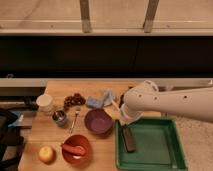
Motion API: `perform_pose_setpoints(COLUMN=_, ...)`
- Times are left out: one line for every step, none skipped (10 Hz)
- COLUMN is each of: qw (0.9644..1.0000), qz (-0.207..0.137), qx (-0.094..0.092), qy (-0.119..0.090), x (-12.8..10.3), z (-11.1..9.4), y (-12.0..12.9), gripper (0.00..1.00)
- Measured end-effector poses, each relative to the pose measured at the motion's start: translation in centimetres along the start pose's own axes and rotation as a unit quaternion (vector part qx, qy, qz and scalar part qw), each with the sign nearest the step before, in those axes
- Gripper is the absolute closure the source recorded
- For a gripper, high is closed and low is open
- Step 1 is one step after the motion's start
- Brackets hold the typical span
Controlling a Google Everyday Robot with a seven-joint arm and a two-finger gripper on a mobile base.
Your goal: Place banana in tray
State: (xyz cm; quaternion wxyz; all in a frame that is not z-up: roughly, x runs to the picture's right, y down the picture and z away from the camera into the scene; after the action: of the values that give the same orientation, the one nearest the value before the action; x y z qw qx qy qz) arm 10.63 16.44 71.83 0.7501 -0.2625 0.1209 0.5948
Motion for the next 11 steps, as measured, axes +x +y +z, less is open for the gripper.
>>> perform_pose_setpoints(qw=1.0, qz=-0.002, qx=-0.001, qy=0.0, x=-0.1, z=0.0, y=0.2, gripper=1.0)
perform_pose_setpoints(qw=1.0, qz=0.0, qx=0.0, qy=0.0, x=0.0, z=0.0, y=0.1, gripper=1.0)
perform_pose_setpoints(qw=1.0, qz=0.0, qx=0.0, qy=0.0, x=0.0, z=0.0, y=0.0, gripper=1.0)
perform_pose_setpoints(qw=1.0, qz=0.0, qx=0.0, qy=0.0, x=-0.1, z=0.0, y=0.1, gripper=1.0)
perform_pose_setpoints(qw=1.0, qz=0.002, qx=-0.001, qy=0.002, x=-0.1, z=0.2, y=0.0, gripper=1.0)
perform_pose_setpoints(qw=0.9999, qz=0.015, qx=-0.001, qy=0.006, x=-0.1, z=0.5, y=-0.5, gripper=1.0)
perform_pose_setpoints(qw=0.9993, qz=0.036, qx=0.003, qy=0.01, x=0.3, z=0.8, y=-1.6, gripper=1.0)
perform_pose_setpoints(qw=0.9983, qz=0.057, qx=0.007, qy=0.014, x=1.2, z=0.9, y=-2.9, gripper=1.0)
perform_pose_setpoints(qw=0.9965, qz=0.08, qx=0.012, qy=0.02, x=2.4, z=0.9, y=-4.6, gripper=1.0)
perform_pose_setpoints(qw=0.9941, qz=0.104, qx=0.017, qy=0.026, x=3.8, z=1.1, y=-6.6, gripper=1.0)
perform_pose_setpoints(qw=0.9906, qz=0.13, qx=0.023, qy=0.036, x=5.4, z=1.4, y=-8.8, gripper=0.99)
